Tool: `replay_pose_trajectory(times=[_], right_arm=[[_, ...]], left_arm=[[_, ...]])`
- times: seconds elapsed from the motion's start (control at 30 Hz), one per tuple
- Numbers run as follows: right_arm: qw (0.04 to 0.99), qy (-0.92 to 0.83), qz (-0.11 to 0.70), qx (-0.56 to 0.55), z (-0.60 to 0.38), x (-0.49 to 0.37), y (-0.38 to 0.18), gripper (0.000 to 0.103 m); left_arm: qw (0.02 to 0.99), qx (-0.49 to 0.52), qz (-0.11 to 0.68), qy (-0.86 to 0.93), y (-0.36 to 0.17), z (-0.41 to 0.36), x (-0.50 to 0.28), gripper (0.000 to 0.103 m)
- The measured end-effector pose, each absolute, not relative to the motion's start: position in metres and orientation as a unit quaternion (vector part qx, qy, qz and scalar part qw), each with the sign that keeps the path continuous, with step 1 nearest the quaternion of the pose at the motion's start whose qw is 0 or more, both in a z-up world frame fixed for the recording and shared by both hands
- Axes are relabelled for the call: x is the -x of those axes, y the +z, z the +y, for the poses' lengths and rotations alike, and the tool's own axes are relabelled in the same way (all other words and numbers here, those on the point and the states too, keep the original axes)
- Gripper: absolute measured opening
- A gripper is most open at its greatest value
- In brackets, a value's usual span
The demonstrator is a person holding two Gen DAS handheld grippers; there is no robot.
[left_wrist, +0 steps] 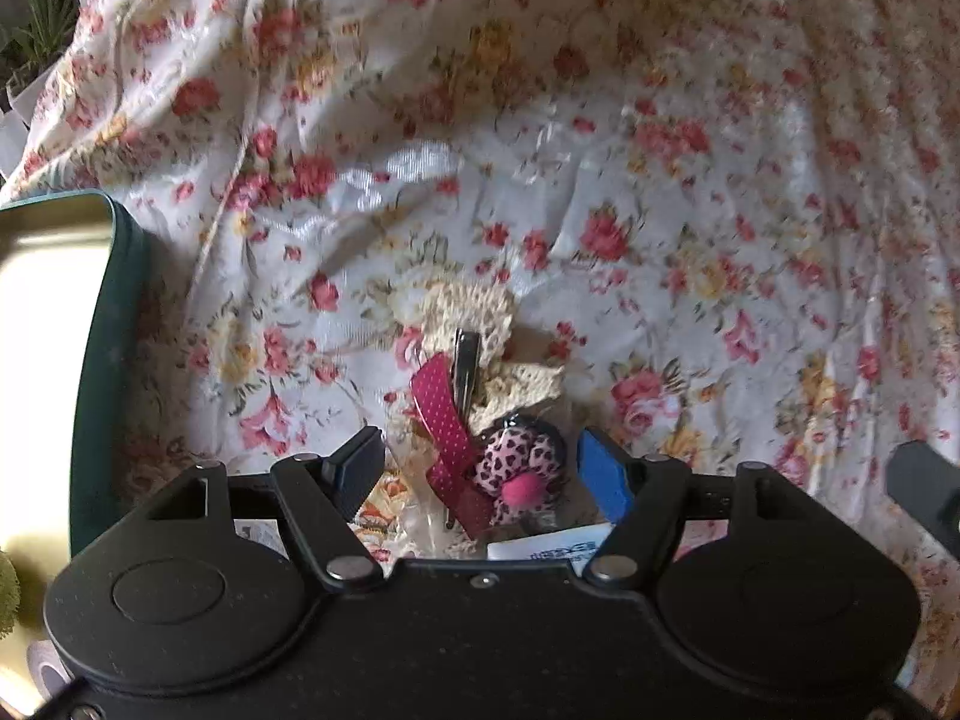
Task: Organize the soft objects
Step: 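Grasp the lace hair clip with pink bow using the left gripper, then carry the hair clip to the tray while the right gripper grasps the white tissue pack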
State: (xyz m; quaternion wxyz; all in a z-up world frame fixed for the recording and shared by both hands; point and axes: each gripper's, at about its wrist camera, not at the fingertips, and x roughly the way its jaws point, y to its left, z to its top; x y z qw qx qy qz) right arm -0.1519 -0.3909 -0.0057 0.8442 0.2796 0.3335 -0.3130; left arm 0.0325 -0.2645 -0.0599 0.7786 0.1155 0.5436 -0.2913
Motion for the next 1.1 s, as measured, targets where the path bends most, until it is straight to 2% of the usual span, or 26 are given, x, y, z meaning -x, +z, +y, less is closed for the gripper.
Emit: replay_pose_trajectory(times=[0.07,0.13,0.2,0.47,0.6,1.1], right_arm=[[0.848,-0.307,0.334,-0.274,-0.389,0.151,-0.005,0.065],[0.850,-0.303,0.337,-0.269,-0.387,0.149,-0.006,0.065],[0.851,-0.300,0.340,-0.265,-0.385,0.148,-0.006,0.065],[0.859,-0.265,0.364,-0.244,-0.373,0.138,-0.011,0.065],[0.865,-0.240,0.384,-0.217,-0.356,0.126,-0.017,0.069],[0.853,-0.207,0.452,-0.161,-0.312,0.088,-0.044,0.071]], left_arm=[[0.770,-0.110,0.557,-0.291,-0.067,-0.266,-0.036,0.064],[0.763,-0.097,0.571,-0.289,-0.071,-0.265,-0.041,0.051],[0.762,-0.078,0.574,-0.290,-0.068,-0.262,-0.046,0.050],[0.799,-0.063,0.536,-0.265,-0.031,-0.231,-0.056,0.050],[0.817,-0.057,0.516,-0.252,-0.007,-0.209,-0.059,0.050],[0.852,-0.049,0.487,-0.186,0.045,-0.113,-0.077,0.050]])
